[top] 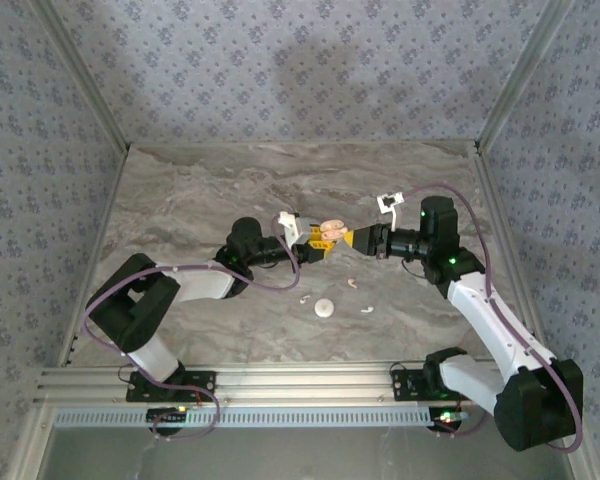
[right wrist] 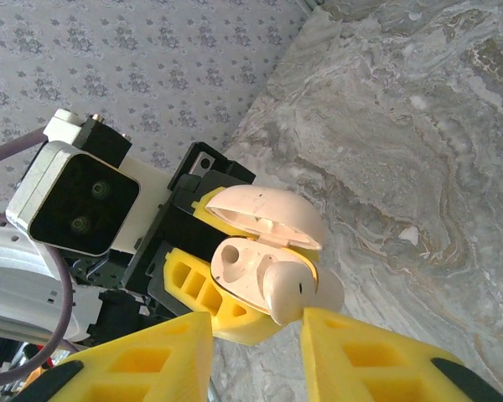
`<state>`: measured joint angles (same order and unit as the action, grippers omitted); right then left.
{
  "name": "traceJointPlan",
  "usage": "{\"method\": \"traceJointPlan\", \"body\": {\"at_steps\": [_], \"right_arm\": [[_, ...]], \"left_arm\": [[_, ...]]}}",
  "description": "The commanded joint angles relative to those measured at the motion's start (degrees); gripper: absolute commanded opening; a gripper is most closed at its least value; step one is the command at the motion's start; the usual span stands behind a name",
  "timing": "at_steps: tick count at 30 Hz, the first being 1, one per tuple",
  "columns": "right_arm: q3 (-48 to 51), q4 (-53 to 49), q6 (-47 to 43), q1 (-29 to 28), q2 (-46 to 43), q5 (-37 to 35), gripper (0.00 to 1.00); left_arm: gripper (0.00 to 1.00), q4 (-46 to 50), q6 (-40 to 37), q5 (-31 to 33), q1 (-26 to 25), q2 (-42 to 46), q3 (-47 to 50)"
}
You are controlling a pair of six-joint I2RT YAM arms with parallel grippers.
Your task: Insert wireless bluetooth earbuds into charging case
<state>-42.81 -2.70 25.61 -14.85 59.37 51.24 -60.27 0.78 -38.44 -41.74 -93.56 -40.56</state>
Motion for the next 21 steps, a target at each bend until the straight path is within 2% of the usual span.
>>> {"method": "traceJointPlan", "body": {"at_steps": [1, 9, 21], "right_arm": [[-2.11, 0.28, -0.83, -1.39, 0.04, 2.55, 0.33], [-2.28, 0.20, -1.07, -2.24, -0.23, 2.72, 0.28], [-3.11, 0.82, -1.22, -2.64, 0.81, 1.32, 0.29]], "left_arm": [[0.17, -2.34, 0.85, -0.23, -0.16, 0.26, -1.35], [0.17, -2.13, 0.84, -0.06, -0.14, 0.22, -1.37], [0.17, -1.56, 0.45, -0.64, -0.12, 0.29, -1.54]]}}
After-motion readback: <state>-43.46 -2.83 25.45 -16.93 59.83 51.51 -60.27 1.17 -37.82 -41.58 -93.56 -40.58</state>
